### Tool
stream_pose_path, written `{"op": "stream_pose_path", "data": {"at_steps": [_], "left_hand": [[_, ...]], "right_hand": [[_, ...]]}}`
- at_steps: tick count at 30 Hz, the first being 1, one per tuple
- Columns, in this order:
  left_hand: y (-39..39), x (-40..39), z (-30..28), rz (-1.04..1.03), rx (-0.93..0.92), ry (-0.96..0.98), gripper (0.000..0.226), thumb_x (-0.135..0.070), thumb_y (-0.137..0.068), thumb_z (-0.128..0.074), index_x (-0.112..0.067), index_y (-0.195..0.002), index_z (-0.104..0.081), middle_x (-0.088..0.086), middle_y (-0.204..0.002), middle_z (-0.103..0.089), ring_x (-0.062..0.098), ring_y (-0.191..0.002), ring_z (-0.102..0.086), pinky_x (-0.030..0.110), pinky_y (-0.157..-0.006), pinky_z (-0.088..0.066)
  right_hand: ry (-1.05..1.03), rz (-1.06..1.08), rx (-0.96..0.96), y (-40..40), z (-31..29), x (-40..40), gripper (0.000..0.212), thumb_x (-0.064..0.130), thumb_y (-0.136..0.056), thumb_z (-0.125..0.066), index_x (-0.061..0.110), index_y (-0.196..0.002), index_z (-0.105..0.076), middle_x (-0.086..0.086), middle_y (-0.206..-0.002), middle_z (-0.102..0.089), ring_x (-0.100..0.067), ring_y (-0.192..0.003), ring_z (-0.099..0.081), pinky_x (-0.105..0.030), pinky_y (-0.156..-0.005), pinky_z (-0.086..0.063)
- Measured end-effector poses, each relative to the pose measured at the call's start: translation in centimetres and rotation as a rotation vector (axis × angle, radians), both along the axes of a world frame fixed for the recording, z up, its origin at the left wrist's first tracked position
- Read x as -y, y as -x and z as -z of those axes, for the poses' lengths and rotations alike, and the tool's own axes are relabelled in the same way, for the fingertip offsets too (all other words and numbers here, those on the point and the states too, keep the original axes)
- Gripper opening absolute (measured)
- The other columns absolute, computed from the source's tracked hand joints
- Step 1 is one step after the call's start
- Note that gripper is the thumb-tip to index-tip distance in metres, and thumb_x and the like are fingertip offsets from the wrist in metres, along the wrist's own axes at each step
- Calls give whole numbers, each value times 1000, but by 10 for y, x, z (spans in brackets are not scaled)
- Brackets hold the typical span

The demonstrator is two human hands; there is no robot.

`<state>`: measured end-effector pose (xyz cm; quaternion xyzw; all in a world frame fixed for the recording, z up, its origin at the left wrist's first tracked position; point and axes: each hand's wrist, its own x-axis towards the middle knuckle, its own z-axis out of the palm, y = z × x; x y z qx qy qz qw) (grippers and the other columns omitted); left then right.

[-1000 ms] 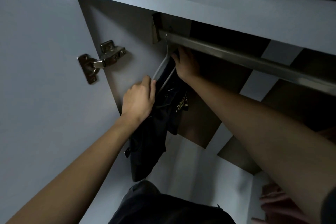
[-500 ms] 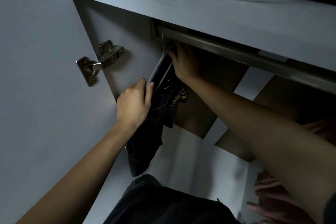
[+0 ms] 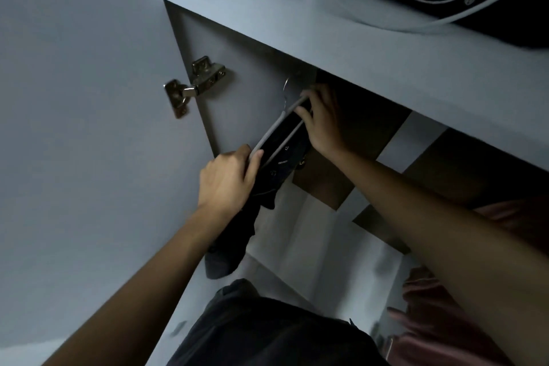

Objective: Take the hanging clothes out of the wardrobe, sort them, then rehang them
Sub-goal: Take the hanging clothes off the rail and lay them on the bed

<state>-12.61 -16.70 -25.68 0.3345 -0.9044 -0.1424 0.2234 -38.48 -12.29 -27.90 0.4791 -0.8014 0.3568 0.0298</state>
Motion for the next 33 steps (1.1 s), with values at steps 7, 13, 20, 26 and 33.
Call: {"op": "stream_pose_path", "data": {"at_steps": [7,13,20,26,33], "left_hand": [[-101,-66,-10,-253,104,-93,58,-66,-103,-39,-18,-71,-39,6,-62,-59,41,-69,-62,39,-54,-46],[-221,-114,-14,-481,61,-20,53,-64,-100,-46,-20,-72,-36,-5,-59,-47,36,-62,-59,35,-52,-37],[-364,-167,-29,-660,-48,67,47,-51,-98,-57,-18,-67,-46,-7,-59,-45,18,-55,-47,38,-48,-39],[-474,-204,-26,-867,-112,76,51,-50,-99,-61,-14,-65,-47,-6,-59,-41,20,-52,-48,41,-49,-42],[-549,-277,-25,-1184,-139,67,51,-52,-101,-57,-17,-67,-41,-7,-59,-37,16,-54,-44,34,-53,-36]], "right_hand": [[-45,-236,-69,-64,4,-58,36,53,-93,-61,18,-89,-56,1,-97,-56,-24,-96,-52,-41,-84,-40],[29,-388,-198,-169,-1,-79,52,61,-87,-72,19,-69,-48,4,-88,-54,-24,-95,-53,-45,-90,-38],[-7,-581,77,-295,-6,-84,55,53,-81,-79,17,-59,-44,7,-78,-55,-19,-77,-53,-43,-73,-47],[-126,-820,108,-403,-22,-71,59,54,-82,-79,20,-61,-35,6,-62,-43,-14,-57,-44,-37,-52,-37],[-99,-1139,32,-525,-33,-51,65,67,-85,-67,17,-61,-32,4,-59,-38,-17,-60,-39,-37,-53,-33]]}}
